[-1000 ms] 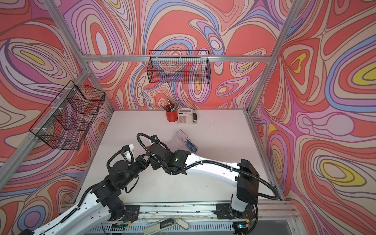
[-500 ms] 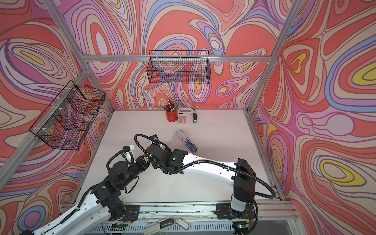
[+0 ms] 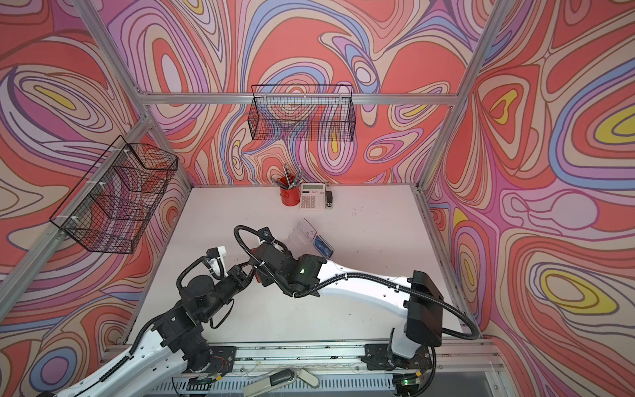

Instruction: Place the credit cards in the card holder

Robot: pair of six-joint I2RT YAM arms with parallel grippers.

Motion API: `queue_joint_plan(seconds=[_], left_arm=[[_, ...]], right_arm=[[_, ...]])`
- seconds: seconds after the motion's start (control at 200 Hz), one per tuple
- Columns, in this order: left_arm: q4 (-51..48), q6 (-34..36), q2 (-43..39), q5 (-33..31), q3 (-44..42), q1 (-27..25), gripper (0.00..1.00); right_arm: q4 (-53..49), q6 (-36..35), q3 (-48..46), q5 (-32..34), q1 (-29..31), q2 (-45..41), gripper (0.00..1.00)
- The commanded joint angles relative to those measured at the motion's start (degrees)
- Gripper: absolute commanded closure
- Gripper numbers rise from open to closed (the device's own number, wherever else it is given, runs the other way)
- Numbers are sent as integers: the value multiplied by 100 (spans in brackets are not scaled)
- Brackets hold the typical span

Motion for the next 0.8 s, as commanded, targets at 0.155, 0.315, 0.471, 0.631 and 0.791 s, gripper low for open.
queue_joint_plan(seconds=[0.155, 0.315, 0.471, 0.631, 0.791], left_arm=[[-106, -55, -258, -201, -163, 2, 100], [-53, -20, -543, -127, -290, 2, 100], [501, -100, -758, 153, -602, 3, 100], [1064, -98, -725, 382, -758, 6, 100], [1913, -159, -409, 573, -906, 2, 100]], right_arm=[[338, 171, -542, 520, -25, -772, 100], [650, 324, -895, 679, -37, -1213, 100], [1085, 543, -1374, 468, -236, -1627, 100], [1502, 747, -1852, -181, -747, -1997, 100], [1687, 922, -2244, -486, -1218, -2302, 100]])
